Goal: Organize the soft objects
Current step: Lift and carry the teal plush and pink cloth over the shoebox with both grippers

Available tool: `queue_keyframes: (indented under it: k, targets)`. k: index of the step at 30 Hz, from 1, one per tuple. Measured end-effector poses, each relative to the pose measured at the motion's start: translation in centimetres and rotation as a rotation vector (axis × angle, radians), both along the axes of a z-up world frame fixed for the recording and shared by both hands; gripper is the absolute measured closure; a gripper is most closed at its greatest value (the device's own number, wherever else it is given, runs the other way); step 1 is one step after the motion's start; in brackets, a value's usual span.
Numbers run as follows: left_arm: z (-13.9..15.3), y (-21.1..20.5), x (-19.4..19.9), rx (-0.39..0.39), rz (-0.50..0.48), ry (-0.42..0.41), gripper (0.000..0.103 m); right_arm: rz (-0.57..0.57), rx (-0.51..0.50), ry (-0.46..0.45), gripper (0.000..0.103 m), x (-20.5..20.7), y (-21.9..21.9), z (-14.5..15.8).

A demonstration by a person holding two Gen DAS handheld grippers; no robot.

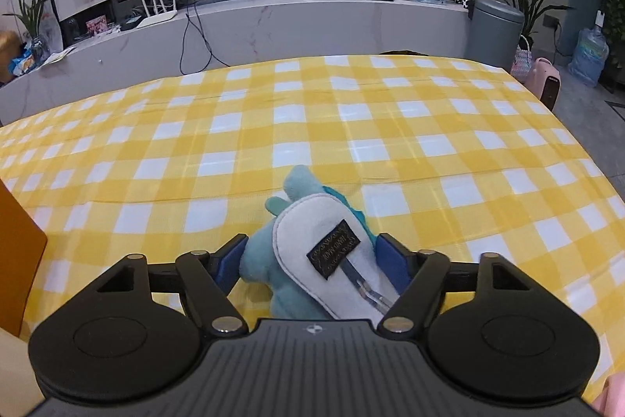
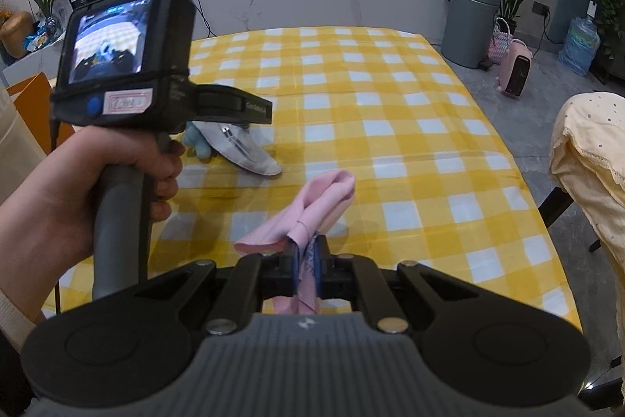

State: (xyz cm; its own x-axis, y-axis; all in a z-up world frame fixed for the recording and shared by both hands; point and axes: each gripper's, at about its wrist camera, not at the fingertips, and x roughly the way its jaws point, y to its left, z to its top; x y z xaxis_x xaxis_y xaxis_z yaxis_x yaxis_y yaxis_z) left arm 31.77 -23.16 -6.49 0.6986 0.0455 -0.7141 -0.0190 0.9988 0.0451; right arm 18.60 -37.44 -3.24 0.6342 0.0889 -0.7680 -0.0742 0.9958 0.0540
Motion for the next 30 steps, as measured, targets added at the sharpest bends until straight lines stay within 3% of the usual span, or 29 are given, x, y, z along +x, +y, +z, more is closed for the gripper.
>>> queue_keyframes:
  k: [6, 12, 20, 30]
  targets:
    - [0.0, -0.2, -0.6, 0.023, -0.026, -0.017, 0.033, -0.021, 0.0, 0.016, 0.098, 0.0, -0.2, -0.2]
    - [0.6, 0.7, -0.5, -0.019, -0.038, -0.012, 0.039, -0.04, -0.009, 0.027, 0.098, 0.2, -0.4, -0.4]
    - [1.3, 1.6, -1.1, -0.087, -0.013, 0.018, 0.039, -0.018, -0.011, 0.022, 0.098, 0.5, 0.3, -0.4]
    - [6.0, 2.6, -3.9, -0.09, -0.071, -0.026, 0.039, -0.075, 0.037, 0.017, 0.098, 0.7, -1.2, -0.2]
